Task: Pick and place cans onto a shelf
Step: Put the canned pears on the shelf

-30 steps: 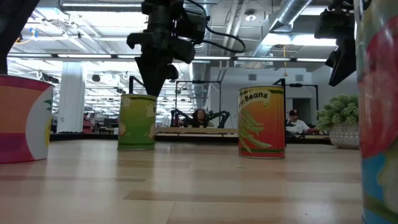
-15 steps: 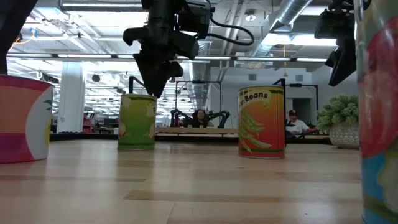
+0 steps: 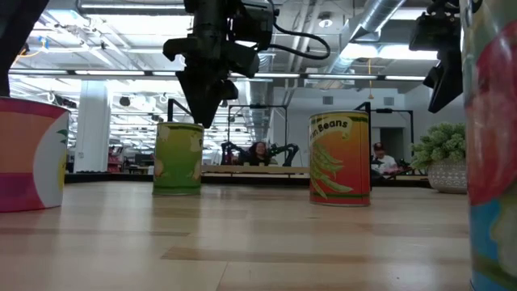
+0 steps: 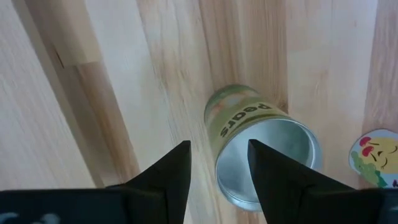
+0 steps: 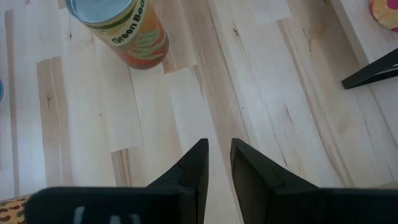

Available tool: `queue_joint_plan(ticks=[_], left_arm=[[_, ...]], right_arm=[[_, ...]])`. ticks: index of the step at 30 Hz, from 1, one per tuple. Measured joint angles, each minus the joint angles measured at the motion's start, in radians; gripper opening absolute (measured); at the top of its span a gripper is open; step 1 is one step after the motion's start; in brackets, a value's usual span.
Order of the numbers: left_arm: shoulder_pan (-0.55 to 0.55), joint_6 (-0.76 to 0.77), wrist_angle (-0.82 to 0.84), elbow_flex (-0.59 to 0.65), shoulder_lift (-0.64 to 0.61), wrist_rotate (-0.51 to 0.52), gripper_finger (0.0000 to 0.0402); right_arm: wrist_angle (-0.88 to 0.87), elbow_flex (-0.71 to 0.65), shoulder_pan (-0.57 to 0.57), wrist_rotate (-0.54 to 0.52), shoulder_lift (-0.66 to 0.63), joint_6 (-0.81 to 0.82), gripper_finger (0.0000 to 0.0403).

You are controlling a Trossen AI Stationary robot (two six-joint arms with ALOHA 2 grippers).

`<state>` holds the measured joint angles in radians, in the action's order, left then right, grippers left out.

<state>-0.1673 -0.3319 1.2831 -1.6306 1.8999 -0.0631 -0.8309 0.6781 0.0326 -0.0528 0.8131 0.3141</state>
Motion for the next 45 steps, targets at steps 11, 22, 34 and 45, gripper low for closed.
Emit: queue_joint_plan(ticks=[11,22,34,45], left_arm=[[0.000,-0.045,0.013,0.000,0.000,0.000,0.0146],[0.001,-0.026,-0.010,0.000,0.000,-0.011,0.0146],[0.005,-0.062,-0.040,0.078,-0.003,-0.014,0.0146],[0.006,-0.045,-0.061,0.099,-0.006,0.010,0.0063]], right_arm=[[-0.001,0.000,0.000,0.000,0.000,0.000,0.0095],[-0.003,0.000,0.000,0.000,0.000,0.000,0.0095],[-0.004,0.000,0.000,0.000,0.000,0.000,0.0095],[-0.003,0.000,0.000,0.001,0.000,0.000,0.0095]])
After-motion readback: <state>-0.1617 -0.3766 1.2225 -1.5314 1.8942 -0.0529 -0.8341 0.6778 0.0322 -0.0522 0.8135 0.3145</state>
